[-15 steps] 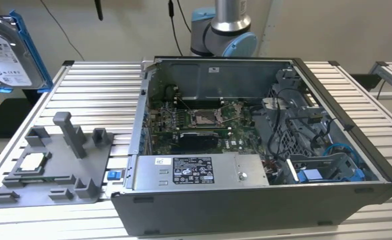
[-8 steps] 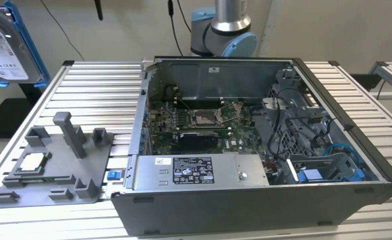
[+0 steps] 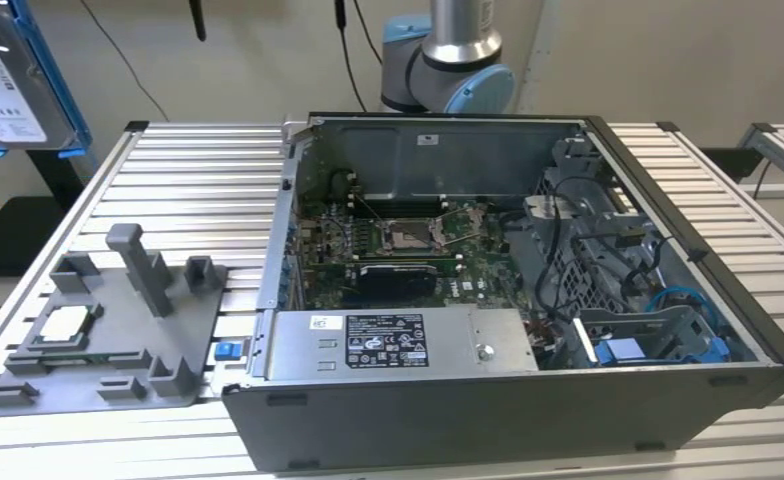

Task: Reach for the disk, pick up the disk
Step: 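Pick up the disk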

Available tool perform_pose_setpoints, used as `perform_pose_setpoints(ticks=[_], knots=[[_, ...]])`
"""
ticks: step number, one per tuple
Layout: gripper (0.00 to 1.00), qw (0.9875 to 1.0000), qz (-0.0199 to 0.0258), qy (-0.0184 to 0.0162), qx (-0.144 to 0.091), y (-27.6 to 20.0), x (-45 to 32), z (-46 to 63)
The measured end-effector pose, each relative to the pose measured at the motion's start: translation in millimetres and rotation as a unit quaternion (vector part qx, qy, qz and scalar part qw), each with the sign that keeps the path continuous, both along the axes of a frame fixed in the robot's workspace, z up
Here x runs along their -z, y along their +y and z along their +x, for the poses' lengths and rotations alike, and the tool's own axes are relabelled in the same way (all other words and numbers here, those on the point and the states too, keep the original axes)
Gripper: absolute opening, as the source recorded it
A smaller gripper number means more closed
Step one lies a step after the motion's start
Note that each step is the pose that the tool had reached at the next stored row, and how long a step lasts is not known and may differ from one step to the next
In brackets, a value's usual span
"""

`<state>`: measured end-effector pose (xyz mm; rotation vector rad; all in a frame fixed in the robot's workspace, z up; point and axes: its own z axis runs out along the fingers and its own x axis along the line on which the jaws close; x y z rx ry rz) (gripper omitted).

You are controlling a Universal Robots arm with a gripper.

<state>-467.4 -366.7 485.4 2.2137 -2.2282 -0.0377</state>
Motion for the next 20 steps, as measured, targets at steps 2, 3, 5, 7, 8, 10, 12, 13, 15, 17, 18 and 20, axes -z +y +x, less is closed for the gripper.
perform_pose_setpoints(ticks=[2,3,5,7,8,10,12,13,15,17,18,20], knots=[[0.00,1.0000,-0.0001,0.0001,0.000,0.0,-4.6,0.0],[0.00,1.0000,0.0000,0.0000,0.000,0.0,-7.1,0.0],[0.00,1.0000,0.0000,0.0000,0.000,0.0,-12.4,0.0],[0.00,1.0000,-0.0001,0.0001,0.000,0.0,-17.6,0.0],[0.00,1.0000,0.0000,0.0000,0.000,0.0,-20.1,0.0],[0.00,1.0000,0.0000,-0.0001,0.000,0.0,-24.9,0.0],[0.00,1.0000,0.0000,0.0000,0.000,0.0,-29.8,0.0],[0.00,1.0000,0.0000,0.0000,0.000,0.0,-32.1,0.0],[0.00,1.0000,0.0000,-0.0001,0.000,0.0,-36.3,0.0],[0.00,1.0000,0.0000,0.0000,0.000,0.0,-37.6,0.0],[0.00,1.0000,0.0000,0.0000,0.000,0.0,-37.6,0.0],[0.00,1.0000,0.0000,-0.0001,0.000,0.0,-37.6,0.0]])
